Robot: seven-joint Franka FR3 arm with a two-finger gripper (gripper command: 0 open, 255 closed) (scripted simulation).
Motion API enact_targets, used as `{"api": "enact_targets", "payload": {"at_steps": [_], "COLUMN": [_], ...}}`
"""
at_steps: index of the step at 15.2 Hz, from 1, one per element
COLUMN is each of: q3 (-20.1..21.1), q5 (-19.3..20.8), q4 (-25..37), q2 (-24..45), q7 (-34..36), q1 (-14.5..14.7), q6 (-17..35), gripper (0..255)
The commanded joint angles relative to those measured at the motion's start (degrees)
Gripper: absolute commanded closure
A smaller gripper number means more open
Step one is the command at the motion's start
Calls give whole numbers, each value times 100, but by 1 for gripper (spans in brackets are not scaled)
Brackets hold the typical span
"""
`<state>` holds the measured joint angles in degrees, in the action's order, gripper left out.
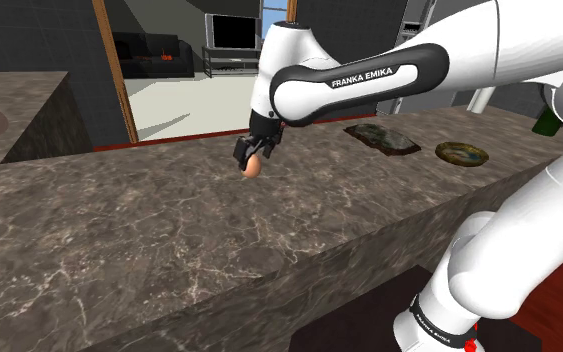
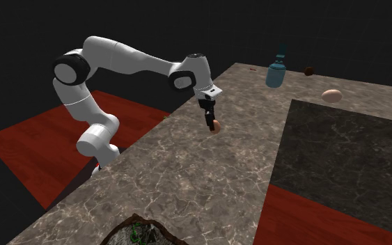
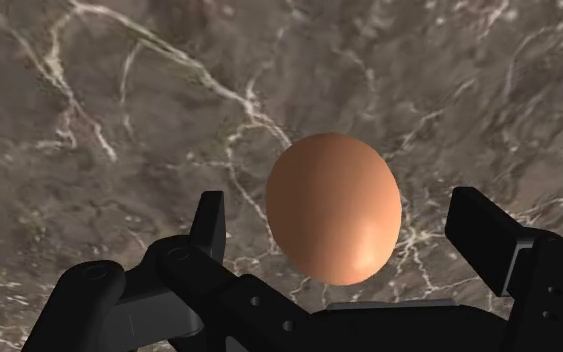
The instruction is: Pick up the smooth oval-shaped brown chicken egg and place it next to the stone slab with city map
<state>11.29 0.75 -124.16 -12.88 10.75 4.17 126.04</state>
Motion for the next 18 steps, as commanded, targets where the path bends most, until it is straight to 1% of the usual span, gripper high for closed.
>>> {"api": "enact_targets", "payload": {"at_steps": [1, 9, 10, 18], "q3": [13, 14, 14, 14], "q5": [22, 28, 28, 28], "q4": [-74, -93, -93, -92], "q2": [84, 108, 108, 108], "q7": [24, 29, 29, 29], "q1": [-3, -4, -4, -4], "q6": [160, 202, 202, 201], "gripper": [0, 0, 255, 255]}}
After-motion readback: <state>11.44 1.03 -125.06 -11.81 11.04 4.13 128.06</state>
